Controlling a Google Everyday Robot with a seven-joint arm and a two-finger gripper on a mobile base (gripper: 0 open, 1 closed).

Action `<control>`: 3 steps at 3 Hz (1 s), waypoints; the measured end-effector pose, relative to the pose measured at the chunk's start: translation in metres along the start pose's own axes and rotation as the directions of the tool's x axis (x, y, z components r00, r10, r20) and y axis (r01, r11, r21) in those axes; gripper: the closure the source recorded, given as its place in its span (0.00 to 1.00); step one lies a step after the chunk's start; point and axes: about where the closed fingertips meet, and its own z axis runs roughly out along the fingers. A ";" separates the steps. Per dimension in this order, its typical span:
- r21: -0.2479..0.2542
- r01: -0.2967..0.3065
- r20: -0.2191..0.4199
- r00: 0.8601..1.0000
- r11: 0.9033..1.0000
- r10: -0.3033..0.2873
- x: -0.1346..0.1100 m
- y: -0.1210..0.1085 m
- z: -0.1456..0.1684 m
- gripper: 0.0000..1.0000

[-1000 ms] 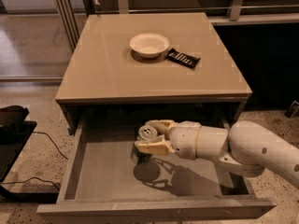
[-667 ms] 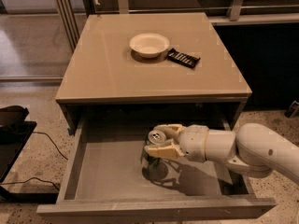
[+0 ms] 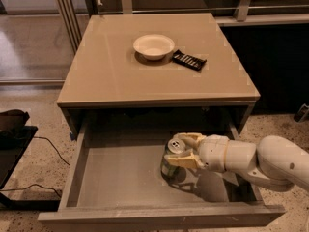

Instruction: Place green can into top drawer

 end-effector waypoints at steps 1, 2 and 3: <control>0.070 0.047 0.007 0.999 0.996 -0.047 0.004 -0.008 0.010 1.00; 0.142 0.090 0.015 0.996 0.986 -0.093 0.003 -0.018 0.029 1.00; 0.163 0.092 0.011 0.995 0.982 -0.095 0.003 -0.023 0.030 0.81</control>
Offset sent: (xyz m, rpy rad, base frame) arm 0.0493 0.0237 -0.0178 -0.0633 -0.2109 -0.1738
